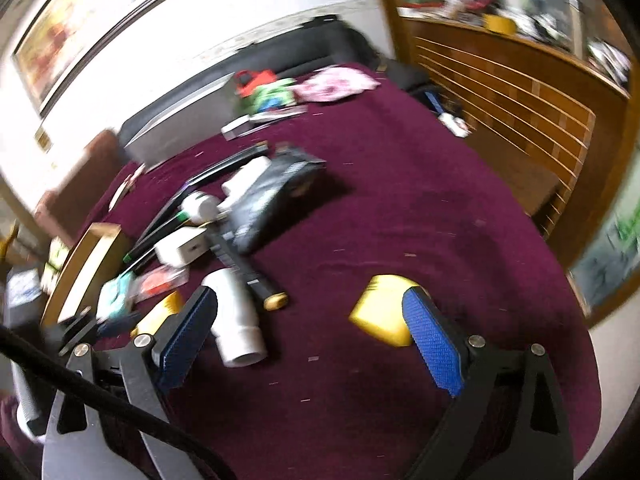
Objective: Organize objects
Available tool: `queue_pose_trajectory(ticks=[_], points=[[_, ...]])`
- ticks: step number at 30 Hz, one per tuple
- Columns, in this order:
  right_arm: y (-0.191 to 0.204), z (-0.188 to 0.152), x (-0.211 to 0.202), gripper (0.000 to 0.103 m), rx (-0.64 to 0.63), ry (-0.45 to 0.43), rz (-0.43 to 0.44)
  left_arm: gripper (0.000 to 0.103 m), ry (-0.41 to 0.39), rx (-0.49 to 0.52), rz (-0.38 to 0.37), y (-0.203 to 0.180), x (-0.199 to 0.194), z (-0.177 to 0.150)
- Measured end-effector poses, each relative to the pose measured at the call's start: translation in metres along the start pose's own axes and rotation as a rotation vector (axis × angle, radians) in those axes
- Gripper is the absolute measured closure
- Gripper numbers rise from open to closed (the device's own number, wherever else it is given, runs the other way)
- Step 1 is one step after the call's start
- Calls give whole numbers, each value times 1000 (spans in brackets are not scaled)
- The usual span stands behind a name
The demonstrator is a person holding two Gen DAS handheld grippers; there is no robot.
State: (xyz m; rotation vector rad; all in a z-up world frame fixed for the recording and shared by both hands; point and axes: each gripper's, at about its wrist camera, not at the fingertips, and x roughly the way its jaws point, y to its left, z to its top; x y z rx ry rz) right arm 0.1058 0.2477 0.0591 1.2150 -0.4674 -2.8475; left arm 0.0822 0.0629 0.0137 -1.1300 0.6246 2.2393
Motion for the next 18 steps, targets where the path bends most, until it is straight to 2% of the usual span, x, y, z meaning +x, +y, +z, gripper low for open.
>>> queue_pose_trajectory(ticks=[1, 3, 4, 5, 10, 13, 15, 16, 18], points=[[6, 0, 1, 8, -19, 6, 2, 44, -33, 11, 17, -6, -1, 0], [22, -4, 4, 8, -70, 18, 15, 46, -43, 6, 37, -11, -2, -1], [30, -5, 5, 8, -91, 24, 20, 60, -36, -12, 14, -10, -4, -3], [32, -4, 5, 8, -101, 28, 23, 63, -30, -27, -13, -8, -7, -4], [45, -7, 14, 8, -159, 62, 26, 64, -63, -184, -104, 22, -37, -22], [55, -9, 26, 9, -204, 84, 13, 64, -120, -278, -137, 42, -63, -37], [65, -12, 36, 16, -244, 107, 4, 64, -149, -328, -149, 53, -78, -43], [69, -14, 40, 25, -257, 115, -2, 64, -162, -352, -154, 59, -84, -46], [80, -16, 54, 35, -295, 148, -17, 64, -179, -382, -147, 70, -94, -50]])
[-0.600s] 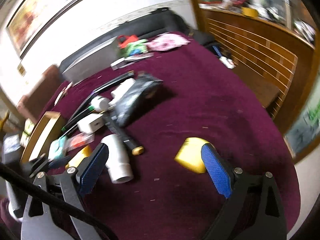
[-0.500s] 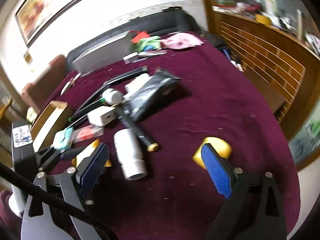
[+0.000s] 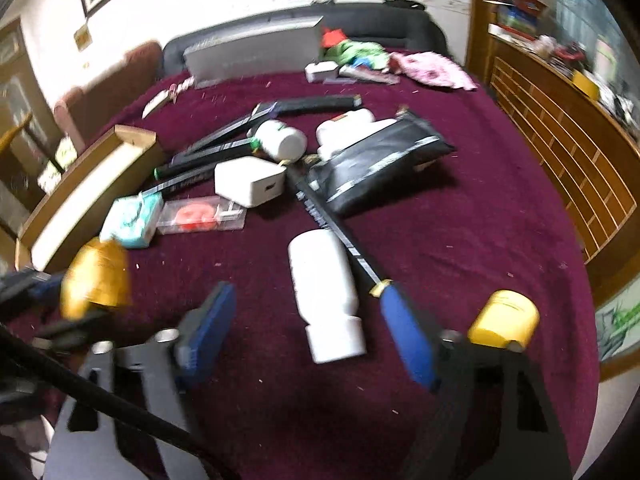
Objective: Organize objects
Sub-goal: 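Carry the yellow cracker packet into the tray with left gripper while right carries white bottle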
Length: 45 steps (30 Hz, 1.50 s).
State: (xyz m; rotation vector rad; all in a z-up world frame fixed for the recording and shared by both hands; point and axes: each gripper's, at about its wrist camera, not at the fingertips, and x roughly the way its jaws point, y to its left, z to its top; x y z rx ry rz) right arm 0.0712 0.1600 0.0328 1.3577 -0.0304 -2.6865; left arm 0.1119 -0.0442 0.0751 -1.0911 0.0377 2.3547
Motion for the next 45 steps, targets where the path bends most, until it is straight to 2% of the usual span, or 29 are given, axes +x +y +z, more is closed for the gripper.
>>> queue_pose_trajectory(ticks=[3, 8, 10, 15, 20, 24, 27, 32, 36, 42, 45], points=[[8, 5, 20, 47, -25, 46, -57, 64, -17, -8, 56, 8, -8, -1], [7, 11, 42, 71, -3, 109, -66, 64, -18, -54, 82, 24, -14, -4], [4, 11, 40, 71, 18, 103, -60, 64, -22, -70, 90, 28, -17, -6], [0, 6, 21, 71, 80, 102, 26, 64, -46, -100, 83, 44, -37, -5], [19, 22, -24, 71, 76, 46, 197, 64, -81, -147, 84, 69, -68, 12], [54, 55, -42, 71, 65, 37, 384, 63, -90, -154, 147, 93, -78, 36], [81, 84, -37, 71, 67, 58, 479, 63, -86, -170, 209, 119, -72, 56], [138, 127, -2, 70, 66, 99, 521, 64, -39, -255, 257, 171, -38, 74], [177, 148, 47, 70, 80, 162, 480, 64, 0, -314, 274, 205, -5, 81], [194, 157, 106, 70, 160, 238, 463, 64, 41, -375, 305, 244, 34, 81], [194, 160, 126, 70, 180, 254, 434, 64, 52, -426, 286, 262, 48, 78]])
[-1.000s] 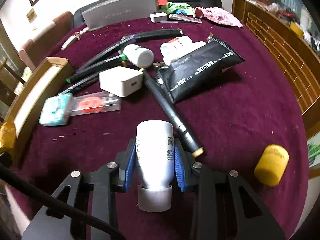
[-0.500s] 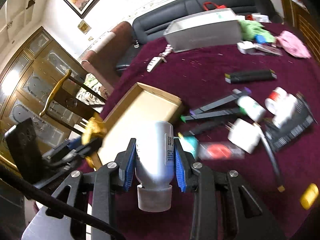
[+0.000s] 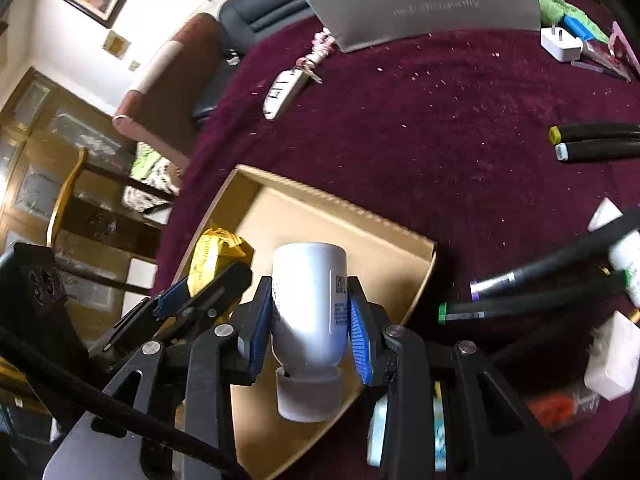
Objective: Organize objects
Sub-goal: 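Carry the yellow cracker packet into the tray with left gripper while right carries white bottle, then grasp the blue snack packet with the left gripper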
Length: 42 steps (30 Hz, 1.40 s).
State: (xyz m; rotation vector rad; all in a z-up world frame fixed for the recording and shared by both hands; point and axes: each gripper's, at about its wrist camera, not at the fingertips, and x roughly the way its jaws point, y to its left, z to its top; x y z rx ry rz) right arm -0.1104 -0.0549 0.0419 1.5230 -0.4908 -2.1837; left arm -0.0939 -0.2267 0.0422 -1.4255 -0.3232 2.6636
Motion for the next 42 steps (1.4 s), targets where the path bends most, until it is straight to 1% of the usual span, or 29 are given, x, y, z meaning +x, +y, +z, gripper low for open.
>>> queue_pose_trajectory(ticks=[2, 4, 6, 10, 12, 14, 16, 20, 22, 23, 25, 27, 30, 31, 32, 33, 35, 38, 39, 40, 42], points=[[-5, 3, 8, 70, 16, 6, -9, 64, 7, -25, -30, 5, 9, 2], [-7, 5, 13, 70, 26, 8, -24, 64, 14, -37, -40, 8, 15, 2], [-8, 8, 15, 70, 28, 1, -17, 64, 15, -36, -57, 8, 19, 3], [-5, 10, 18, 69, 4, -7, -43, 64, 2, -69, -69, 11, 21, 4], [-6, 12, 19, 65, 4, -15, -50, 62, 6, -113, -83, 17, 22, 6], [-6, 14, 20, 56, 3, -20, -50, 62, 12, -157, -105, 23, 22, 6], [-5, 14, 21, 55, -4, -23, -46, 62, 3, -173, -97, 27, 16, 6], [-2, 15, 16, 55, -19, -36, -39, 62, -43, -179, -83, 29, -6, 5], [-3, 14, 9, 55, -17, -47, -30, 61, -66, -159, -67, 25, -20, 1], [-5, 14, 3, 55, -9, -56, -18, 60, -78, -148, -54, 22, -27, -3], [-8, 11, -11, 55, -3, -74, 6, 55, -98, -104, -45, 10, -41, -16], [-14, 3, -33, 54, -14, -104, 15, 55, -93, -65, -54, -1, -51, -26], [-27, -15, -65, 48, -22, -143, 14, 55, -87, 9, -128, -29, -70, -47], [-31, -20, -72, 46, -21, -153, 11, 52, -90, 34, -141, -37, -75, -53], [-41, -31, -85, 45, -18, -171, 12, 48, -95, 69, -158, -47, -79, -59], [-48, -40, -94, 45, -14, -184, 8, 47, -101, 108, -175, -59, -83, -66], [-63, -55, -107, 44, -6, -204, -11, 47, -103, 230, -196, -88, -82, -80], [-86, -79, -121, 44, 18, -215, -26, 47, -91, 404, -170, -128, -72, -94], [-93, -86, -124, 44, 28, -216, -26, 47, -85, 452, -152, -140, -67, -98], [-98, -92, -127, 44, 35, -218, -24, 47, -71, 497, -114, -153, -57, -99], [-109, -104, -134, 44, 52, -225, -13, 47, -56, 529, -76, -165, -46, -100]])
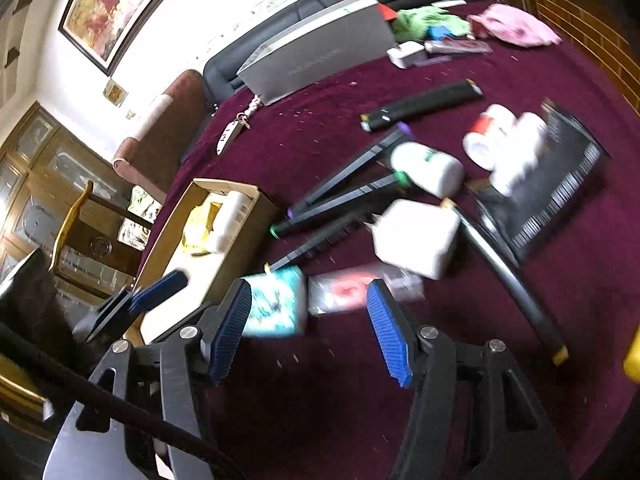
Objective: Organize objects
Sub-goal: 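Grasp the blue snack packet with the left gripper, then grasp a black marker with the right gripper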
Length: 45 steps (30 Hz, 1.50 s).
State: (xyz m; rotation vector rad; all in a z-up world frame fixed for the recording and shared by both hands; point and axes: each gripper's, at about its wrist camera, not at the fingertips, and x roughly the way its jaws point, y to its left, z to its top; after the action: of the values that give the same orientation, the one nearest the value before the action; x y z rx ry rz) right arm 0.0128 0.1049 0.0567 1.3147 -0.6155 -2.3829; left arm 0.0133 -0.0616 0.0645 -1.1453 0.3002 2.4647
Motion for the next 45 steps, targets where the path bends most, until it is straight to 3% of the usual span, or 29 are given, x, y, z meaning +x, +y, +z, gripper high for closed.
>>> queue_pose_trajectory(ticks=[3, 6, 9, 12, 14, 18, 22, 26, 27, 31, 32, 35, 37, 39, 42, 45], points=[[-10, -9, -11, 44, 3, -11, 8, 47, 59, 5, 59, -4, 26, 8], [-20, -13, -19, 44, 13, -20, 25, 47, 144, 12, 64, -5, 53, 5], [-27, -13, -24, 43, 31, -27, 43, 47, 189, -51, -45, -1, 56, -2], [-33, -13, -26, 41, 37, -32, 53, 47, 222, -99, -243, 0, 43, -9], [-40, -12, -26, 39, 49, -34, 59, 47, 224, -68, -266, -9, 35, -15], [-55, -12, -26, 39, 82, -37, 63, 47, 210, 27, -217, -29, 28, -25], [-68, -11, -29, 39, 112, -41, 49, 47, 145, 184, -167, -52, 22, -30], [-77, -13, -34, 39, 123, -45, 26, 45, 157, 356, -70, -72, 28, -43], [-79, -12, -35, 39, 124, -48, 23, 45, 127, 365, -61, -73, 25, -43], [-84, -9, -37, 39, 134, -55, 14, 45, 108, 313, -26, -75, 24, -48], [-85, -8, -37, 39, 133, -55, 6, 51, 107, 295, -28, -74, 22, -50], [-85, -8, -33, 39, 116, -41, -39, 65, 123, 202, -85, -68, 17, -51], [-85, -8, -28, 39, 96, -19, -72, 66, 111, 128, -136, -61, 9, -52], [-84, -7, -22, 39, 70, -1, -127, 66, 88, 71, -167, -57, -3, -55], [-76, -3, -14, 39, -17, -8, -272, 66, 57, 42, -138, -55, -10, -57], [-65, -1, 0, 39, -114, 4, -390, 66, 80, -3, -127, -52, -5, -60]])
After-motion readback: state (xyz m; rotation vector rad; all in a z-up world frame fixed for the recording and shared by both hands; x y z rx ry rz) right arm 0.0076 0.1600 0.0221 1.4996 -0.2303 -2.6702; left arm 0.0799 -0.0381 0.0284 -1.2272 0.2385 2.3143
